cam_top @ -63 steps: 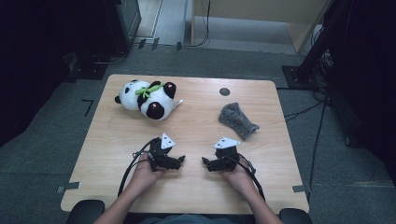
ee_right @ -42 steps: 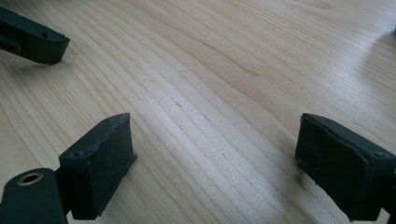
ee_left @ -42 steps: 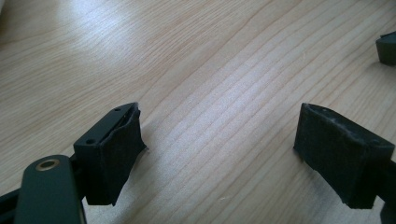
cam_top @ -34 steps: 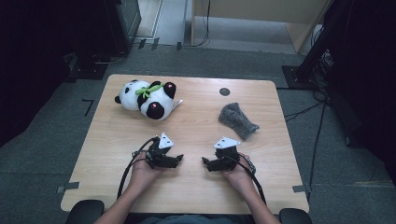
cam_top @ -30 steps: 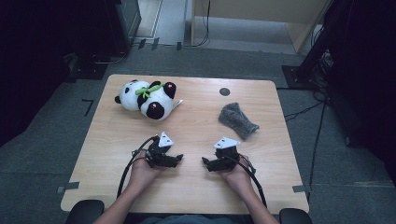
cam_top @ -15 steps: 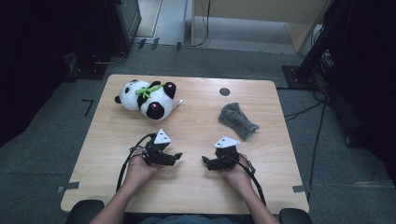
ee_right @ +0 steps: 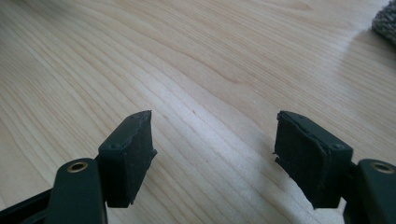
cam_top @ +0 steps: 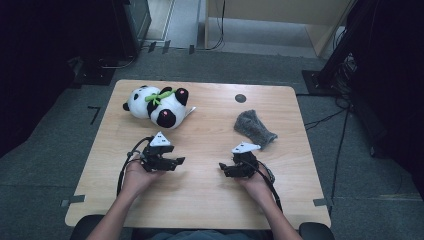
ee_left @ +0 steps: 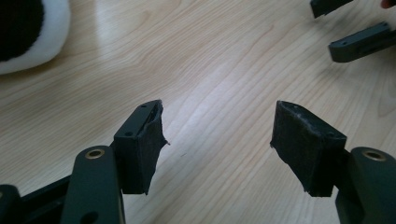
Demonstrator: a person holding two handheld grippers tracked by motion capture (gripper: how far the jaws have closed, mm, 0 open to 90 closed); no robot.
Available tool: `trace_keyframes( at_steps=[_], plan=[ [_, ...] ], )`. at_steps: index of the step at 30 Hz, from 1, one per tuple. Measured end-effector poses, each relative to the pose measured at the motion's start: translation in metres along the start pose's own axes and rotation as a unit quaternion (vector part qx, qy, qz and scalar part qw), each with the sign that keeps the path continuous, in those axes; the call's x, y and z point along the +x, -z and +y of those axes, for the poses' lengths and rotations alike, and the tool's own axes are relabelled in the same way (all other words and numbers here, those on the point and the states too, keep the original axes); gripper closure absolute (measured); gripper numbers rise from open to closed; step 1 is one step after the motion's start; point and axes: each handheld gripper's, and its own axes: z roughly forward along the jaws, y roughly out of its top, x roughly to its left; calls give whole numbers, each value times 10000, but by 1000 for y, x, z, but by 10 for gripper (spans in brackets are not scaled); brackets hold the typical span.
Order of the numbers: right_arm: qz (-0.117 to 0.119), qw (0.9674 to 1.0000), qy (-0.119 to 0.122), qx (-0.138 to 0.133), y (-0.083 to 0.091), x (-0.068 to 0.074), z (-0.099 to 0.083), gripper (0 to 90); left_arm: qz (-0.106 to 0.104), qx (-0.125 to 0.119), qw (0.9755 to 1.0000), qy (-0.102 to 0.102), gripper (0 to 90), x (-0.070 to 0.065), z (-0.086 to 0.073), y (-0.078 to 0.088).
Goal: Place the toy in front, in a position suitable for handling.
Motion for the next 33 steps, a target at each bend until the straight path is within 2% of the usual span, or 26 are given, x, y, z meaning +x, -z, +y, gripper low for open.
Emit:
trace_keyframes(
  at_steps=[3, 12, 16, 24, 29, 33],
  plan=[
    [49, 10000, -29, -37, 3, 0, 4, 283, 14, 12, 9999, 119, 347, 6, -2, 3],
    [110, 9997, -75, -188, 13, -6, 13, 307, 14, -76, 9995, 292, 359, 20, -6, 12],
    [169, 9992, -241, -275, 18, -13, 16, 339, 32, -75, 9994, 340, 366, 27, -8, 15],
    [158, 9993, -100, -327, 22, -14, 19, 345, 198, -123, 9989, 415, 388, 44, -11, 22],
    [147, 9990, -158, -403, 24, -17, 21, 340, 273, -289, 9973, 618, 394, 59, -11, 32],
    [118, 9992, -141, -342, 23, -18, 21, 356, 284, -325, 9969, 664, 399, 68, -8, 35]
  ],
)
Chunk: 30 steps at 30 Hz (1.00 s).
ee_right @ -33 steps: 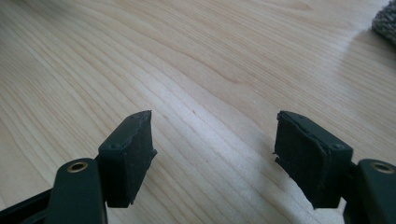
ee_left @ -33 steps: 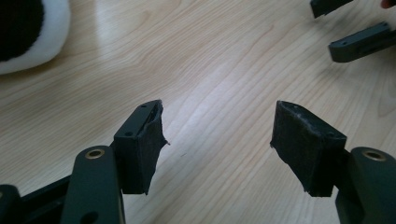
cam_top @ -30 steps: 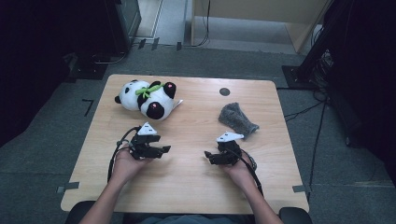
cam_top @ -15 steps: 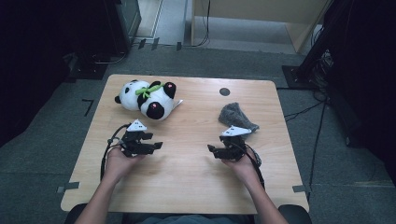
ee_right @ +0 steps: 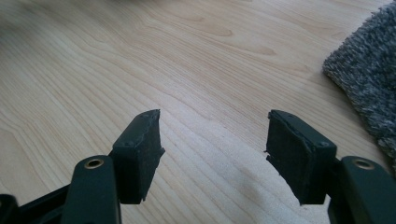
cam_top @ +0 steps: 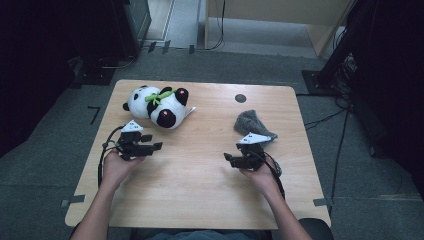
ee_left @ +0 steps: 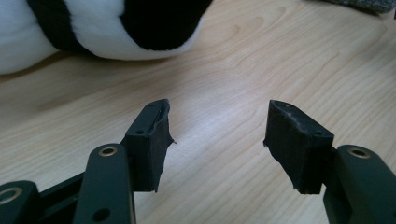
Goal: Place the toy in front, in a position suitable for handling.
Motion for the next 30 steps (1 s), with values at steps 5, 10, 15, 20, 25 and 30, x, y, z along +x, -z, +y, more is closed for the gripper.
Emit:
trace_keyframes(
  at_steps=[5, 10, 15, 20, 25, 30],
  plan=[
    [18, 10000, 29, -16, 0, 0, 1, 359, 39, -38, 10000, -35, 401, 5, 6, 1],
    [118, 9999, 27, 52, -1, 0, 2, 370, 48, -74, 9999, 70, 396, 18, 13, 4],
    [147, 9997, 101, 146, -3, 1, 2, 390, 123, -88, 9999, 77, 409, 27, 20, 6],
    [207, 9995, 116, 221, -4, 3, 1, 397, 205, -66, 9998, 3, 414, 34, 32, 7],
    [238, 9993, 113, 253, -5, 3, 0, 405, 310, -167, 9994, -26, 417, 40, 47, 10],
    [249, 9992, 95, 310, -7, 2, 0, 409, 394, -255, 9988, -165, 438, 45, 61, 15]
  ],
)
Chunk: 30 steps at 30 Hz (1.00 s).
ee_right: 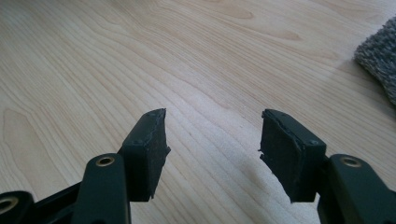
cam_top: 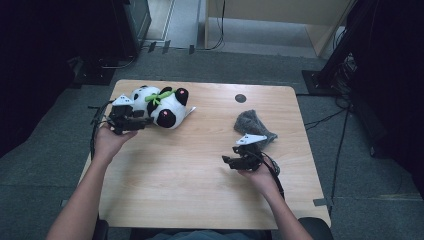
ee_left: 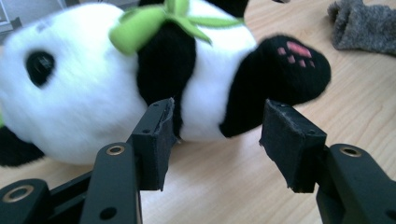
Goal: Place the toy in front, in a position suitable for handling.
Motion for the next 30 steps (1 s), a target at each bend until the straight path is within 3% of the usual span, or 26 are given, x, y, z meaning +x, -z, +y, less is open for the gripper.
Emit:
trace_keyframes(
  at_steps=[8, 18, 26, 30],
  plan=[
    [72, 9999, 45, 61, -3, 3, -1, 413, 33, 33, 10000, 34, 449, 19, 18, -2],
    [132, 9998, 72, 163, -6, 7, -1, 419, 189, 213, 9996, -93, 512, 34, 46, -11],
    [135, 9997, 87, 189, -6, 6, -1, 426, 219, 269, 9993, -101, 547, 41, 44, -27],
    [118, 9997, 85, 193, -5, 7, -1, 427, 23, 101, 9999, 95, 599, 44, 43, -32]
  ],
)
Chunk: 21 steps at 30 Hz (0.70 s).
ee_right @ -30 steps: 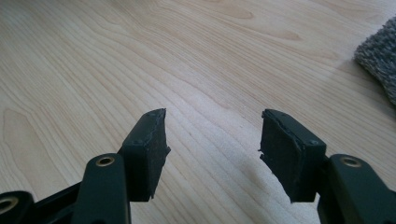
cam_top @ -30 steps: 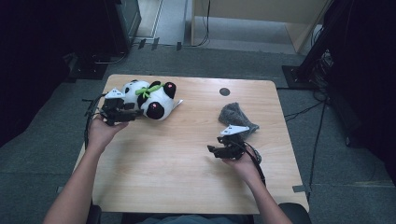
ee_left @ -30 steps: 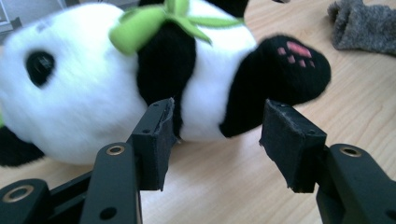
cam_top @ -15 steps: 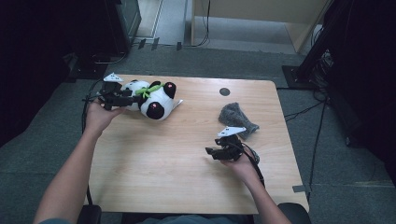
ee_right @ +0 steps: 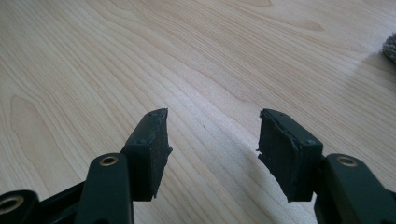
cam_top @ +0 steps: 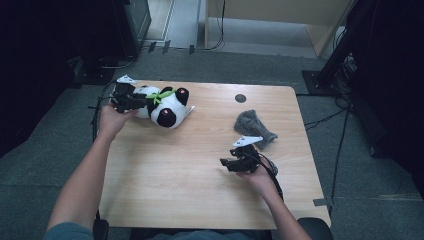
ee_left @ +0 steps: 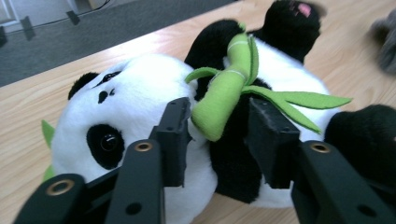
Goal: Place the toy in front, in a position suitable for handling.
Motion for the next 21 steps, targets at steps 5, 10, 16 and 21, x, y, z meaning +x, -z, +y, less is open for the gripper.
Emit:
trace_keyframes(
  at_steps=[5, 10, 16, 21],
  plan=[
    [-10, 10000, -15, 10, 0, -1, 0, 430, -192, -8, 9996, 204, 744, 3, -2, -1],
    [15, 10000, -8, 27, 0, -1, 0, 452, -227, 84, 9996, 139, 795, 2, -2, 3],
    [5, 10000, -35, 15, 1, -2, 0, 456, -359, -166, 9987, 326, 822, -2, -1, 13],
    [4, 10000, -47, 0, 2, -3, 0, 455, -343, -194, 9985, 378, 831, -9, 9, 21]
  ],
)
